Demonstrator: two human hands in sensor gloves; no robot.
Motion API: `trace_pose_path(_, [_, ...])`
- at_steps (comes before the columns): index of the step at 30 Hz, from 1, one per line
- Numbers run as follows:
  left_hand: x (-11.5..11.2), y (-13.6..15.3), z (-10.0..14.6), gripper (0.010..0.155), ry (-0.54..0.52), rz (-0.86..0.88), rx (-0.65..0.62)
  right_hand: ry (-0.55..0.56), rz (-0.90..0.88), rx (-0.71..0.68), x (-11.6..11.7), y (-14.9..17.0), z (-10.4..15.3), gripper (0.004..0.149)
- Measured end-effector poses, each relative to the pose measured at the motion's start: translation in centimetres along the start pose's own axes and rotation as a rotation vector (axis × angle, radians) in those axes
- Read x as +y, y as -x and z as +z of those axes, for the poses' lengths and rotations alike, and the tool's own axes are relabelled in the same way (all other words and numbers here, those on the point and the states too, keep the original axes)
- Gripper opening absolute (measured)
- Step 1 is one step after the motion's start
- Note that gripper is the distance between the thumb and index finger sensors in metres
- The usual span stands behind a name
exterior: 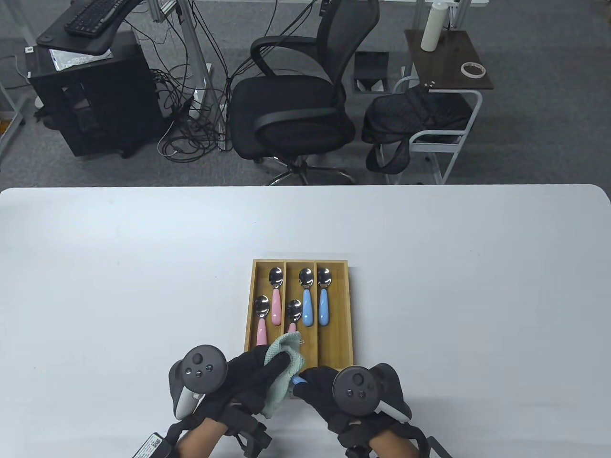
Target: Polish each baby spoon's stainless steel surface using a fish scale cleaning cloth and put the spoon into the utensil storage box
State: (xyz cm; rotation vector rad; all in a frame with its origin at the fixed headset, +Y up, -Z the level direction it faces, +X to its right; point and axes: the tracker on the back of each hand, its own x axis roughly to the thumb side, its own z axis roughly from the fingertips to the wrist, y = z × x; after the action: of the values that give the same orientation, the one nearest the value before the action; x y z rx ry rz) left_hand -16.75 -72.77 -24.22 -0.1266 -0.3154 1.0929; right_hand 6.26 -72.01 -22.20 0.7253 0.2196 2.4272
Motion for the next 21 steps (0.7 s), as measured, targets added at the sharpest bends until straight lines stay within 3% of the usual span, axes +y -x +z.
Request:
trace_pose_path(11, [-0.1,1.4,-0.7,0.053,0.209,0.335,0.081,0.039,0.034,0.013,-0.2,0.1,0.2,0.045])
trace_pose_path(18, [0.2,0.2,-0.3,0.055,0.092,0.107,-0.007,-0.051,-0.029,-0.018,0.5,-0.5,0.0,0.045])
trace_pose_path(21, [0.0,0.1,-0.3,0.053,0.067,0.047,-0.023,-0.193,-0.097,-0.017,1.0,-0.8,0.0,0.048])
